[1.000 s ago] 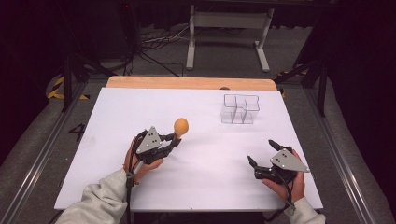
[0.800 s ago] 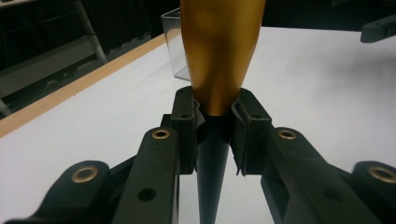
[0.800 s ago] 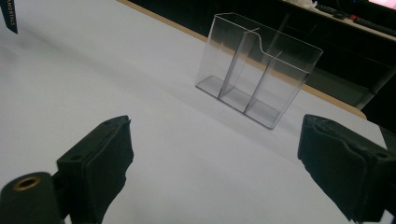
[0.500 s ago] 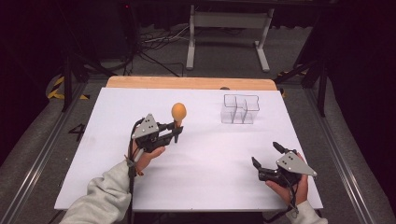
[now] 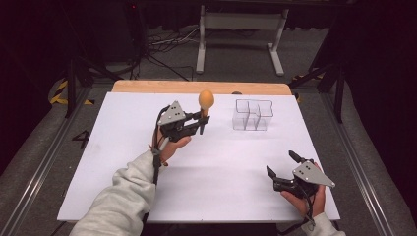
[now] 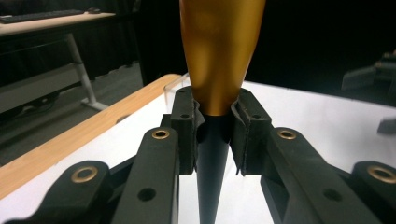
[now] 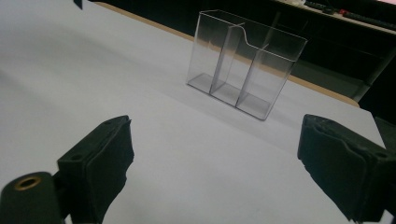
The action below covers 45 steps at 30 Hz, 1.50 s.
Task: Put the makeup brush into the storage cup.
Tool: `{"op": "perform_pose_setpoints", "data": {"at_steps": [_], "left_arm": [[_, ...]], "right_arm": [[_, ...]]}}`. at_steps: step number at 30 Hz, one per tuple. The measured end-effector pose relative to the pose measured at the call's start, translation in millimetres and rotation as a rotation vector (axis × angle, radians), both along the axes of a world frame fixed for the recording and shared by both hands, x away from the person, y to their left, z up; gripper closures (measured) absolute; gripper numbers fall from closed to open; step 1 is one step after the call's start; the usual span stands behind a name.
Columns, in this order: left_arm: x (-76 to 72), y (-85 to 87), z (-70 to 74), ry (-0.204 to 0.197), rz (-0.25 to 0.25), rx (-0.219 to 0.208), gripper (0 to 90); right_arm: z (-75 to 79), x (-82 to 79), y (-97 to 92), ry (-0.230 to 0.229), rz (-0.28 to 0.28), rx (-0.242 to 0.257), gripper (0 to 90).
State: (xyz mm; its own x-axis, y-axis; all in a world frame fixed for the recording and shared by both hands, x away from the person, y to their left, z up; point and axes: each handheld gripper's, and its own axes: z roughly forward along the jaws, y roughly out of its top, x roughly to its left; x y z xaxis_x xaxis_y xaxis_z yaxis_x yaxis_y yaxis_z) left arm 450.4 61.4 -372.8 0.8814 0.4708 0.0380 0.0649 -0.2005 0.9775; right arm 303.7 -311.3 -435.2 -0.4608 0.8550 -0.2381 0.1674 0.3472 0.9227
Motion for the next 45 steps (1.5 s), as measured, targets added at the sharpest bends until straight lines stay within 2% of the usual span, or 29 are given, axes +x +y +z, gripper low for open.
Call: {"op": "perform_pose_setpoints", "data": {"at_steps": [5,9,12,13,14,17,23,24,28,35,40,43,45], "left_arm": [[11.4,-26.5,4.9,-0.004,-0.025,-0.003,73.5],[22.2,-49.1,10.5,-0.012,-0.053,-0.026,73.5],[31.8,-68.9,17.1,-0.022,-0.058,-0.025,73.5],[31.8,-68.9,17.1,-0.022,-0.058,-0.025,73.5],[37.7,-79.9,20.2,-0.025,-0.063,-0.026,73.5],[46.0,-95.9,23.4,-0.026,-0.065,-0.028,73.5],[60.6,-126.8,23.9,-0.026,-0.07,-0.021,73.5],[60.6,-126.8,23.9,-0.026,-0.07,-0.021,73.5],[68.8,-145.8,23.5,-0.025,-0.074,-0.014,73.5],[74.9,-169.6,22.8,-0.02,-0.072,-0.02,73.5],[77.2,-183.5,25.0,-0.019,-0.069,-0.014,73.5],[80.2,-189.0,26.0,-0.014,-0.063,-0.025,73.5],[80.6,-193.3,26.6,-0.014,-0.064,-0.006,73.5]], "right_arm": [[-0.8,0.0,0.5,-0.003,0.004,0.01,11.4],[-1.8,-0.4,2.7,-0.002,0.012,0.007,11.5],[-2.5,-0.5,3.2,0.0,0.013,0.011,11.6],[-2.5,-0.8,3.0,-0.001,0.013,0.015,11.6],[-2.6,-1.0,2.9,-0.003,0.014,0.019,11.7],[-2.7,-1.4,3.4,-0.005,0.014,0.019,11.7],[-1.7,-1.0,2.8,-0.014,0.014,0.022,11.7],[-1.7,-1.0,2.8,-0.014,0.014,0.022,11.7],[-1.1,-0.5,2.1,-0.018,0.008,0.029,11.8],[-0.9,-0.5,2.5,-0.02,0.015,0.028,11.9],[-0.5,-0.5,2.2,-0.019,0.015,0.032,12.1],[-0.7,-0.2,3.4,-0.017,0.023,0.033,12.1],[-1.2,-0.2,4.3,-0.016,0.028,0.028,12.1]]}}
